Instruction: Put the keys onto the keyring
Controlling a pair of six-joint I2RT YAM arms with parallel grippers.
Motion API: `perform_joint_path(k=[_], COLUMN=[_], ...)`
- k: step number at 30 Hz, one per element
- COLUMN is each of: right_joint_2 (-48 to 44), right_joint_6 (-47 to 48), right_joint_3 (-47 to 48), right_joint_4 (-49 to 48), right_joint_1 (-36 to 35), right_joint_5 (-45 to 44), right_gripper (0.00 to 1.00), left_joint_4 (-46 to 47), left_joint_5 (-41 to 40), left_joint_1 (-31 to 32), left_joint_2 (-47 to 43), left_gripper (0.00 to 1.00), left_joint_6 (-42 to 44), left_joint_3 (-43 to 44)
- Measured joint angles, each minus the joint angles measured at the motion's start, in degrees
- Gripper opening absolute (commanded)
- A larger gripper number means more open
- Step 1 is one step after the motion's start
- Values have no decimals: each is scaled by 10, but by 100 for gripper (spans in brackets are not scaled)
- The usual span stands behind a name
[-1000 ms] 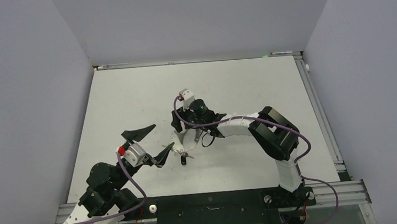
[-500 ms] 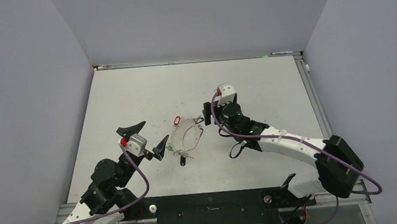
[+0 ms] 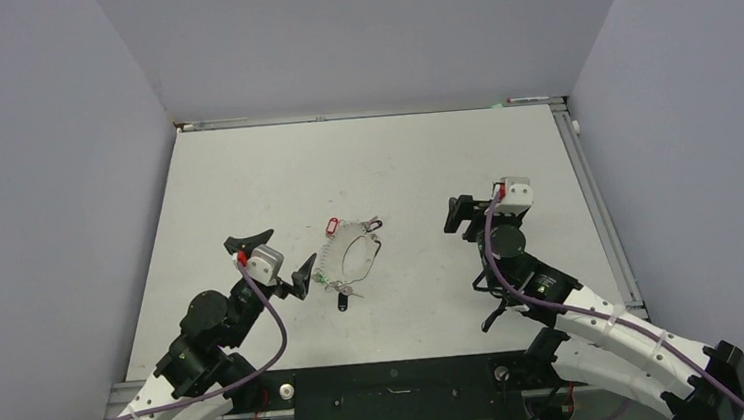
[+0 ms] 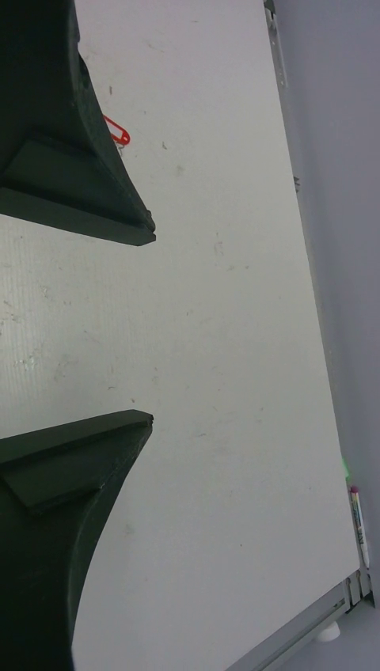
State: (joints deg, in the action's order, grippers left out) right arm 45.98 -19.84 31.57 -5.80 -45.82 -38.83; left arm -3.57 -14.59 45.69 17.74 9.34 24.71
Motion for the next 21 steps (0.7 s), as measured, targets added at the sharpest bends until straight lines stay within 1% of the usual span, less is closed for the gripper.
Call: perform_joint_path(k=[5,9,11,21], right_joint_2=[-29,-41,-45,-59], right_joint_6=[-9,-17,-18,-17], right_joint_3=[-15,-22,-25,-29], right_joint_4=[16,26,29,33], right_joint_1=[0,0,0,0], right_joint_5=[-15,-23,-24,-26], right_gripper=[79,79,79,79], left_joint_4=[-2,-2,-2,-2], left_joint_5=[0,0,0,-1], left_joint_1=[0,0,0,0], left_joint_2=[0,-1,-1,-1], left_gripper=[94,98,96,96], left_joint_6=[-1,-1,-1,-1], left_joint_3=[0,0,0,0])
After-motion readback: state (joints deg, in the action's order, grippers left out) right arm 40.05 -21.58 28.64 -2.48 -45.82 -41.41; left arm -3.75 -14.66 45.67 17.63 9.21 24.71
